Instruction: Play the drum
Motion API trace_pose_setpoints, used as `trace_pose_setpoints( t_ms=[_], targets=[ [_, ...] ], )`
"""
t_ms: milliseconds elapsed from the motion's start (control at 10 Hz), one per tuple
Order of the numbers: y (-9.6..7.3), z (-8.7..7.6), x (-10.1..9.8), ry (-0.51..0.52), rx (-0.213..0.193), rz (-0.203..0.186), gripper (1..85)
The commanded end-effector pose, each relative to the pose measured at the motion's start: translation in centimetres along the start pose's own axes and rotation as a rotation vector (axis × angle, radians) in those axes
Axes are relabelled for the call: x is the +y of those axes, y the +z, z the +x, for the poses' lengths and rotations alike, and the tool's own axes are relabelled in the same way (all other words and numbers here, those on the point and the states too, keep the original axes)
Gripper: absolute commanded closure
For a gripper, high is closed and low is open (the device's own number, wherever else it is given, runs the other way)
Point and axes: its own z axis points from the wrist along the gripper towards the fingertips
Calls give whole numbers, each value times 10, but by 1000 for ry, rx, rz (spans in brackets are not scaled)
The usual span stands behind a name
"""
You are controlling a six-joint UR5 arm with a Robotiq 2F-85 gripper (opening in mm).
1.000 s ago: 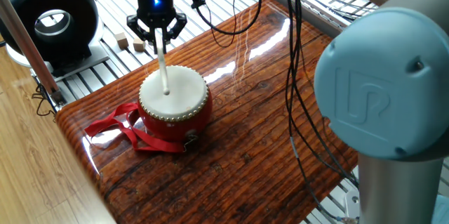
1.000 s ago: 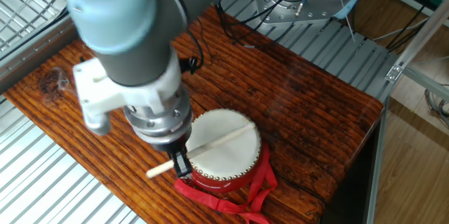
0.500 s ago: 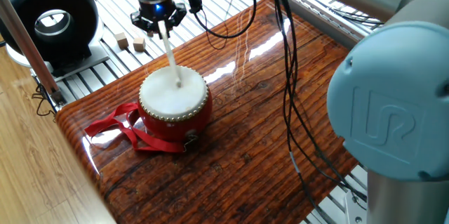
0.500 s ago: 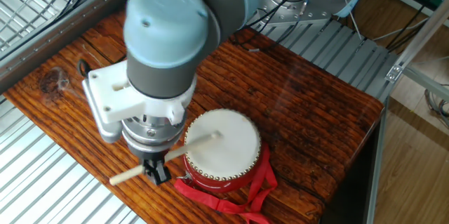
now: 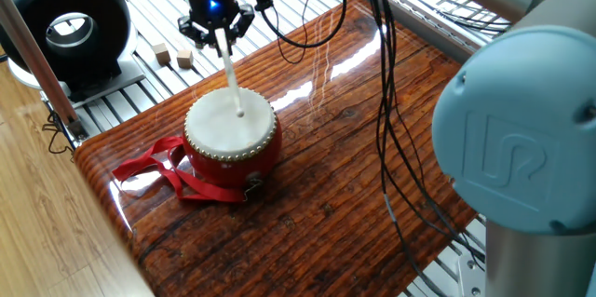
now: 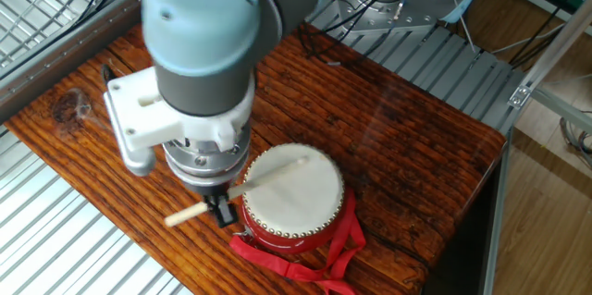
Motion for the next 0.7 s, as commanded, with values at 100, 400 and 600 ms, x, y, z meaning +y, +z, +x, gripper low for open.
trace_pose_setpoints(
  t_ms=[100,400,600],
  targets=[
    [-5,12,8,20,54,-50,847],
    [-5,1,15,28,-8,-71,847],
    [-12,-60,11,-39,-323,-2,847]
  ],
)
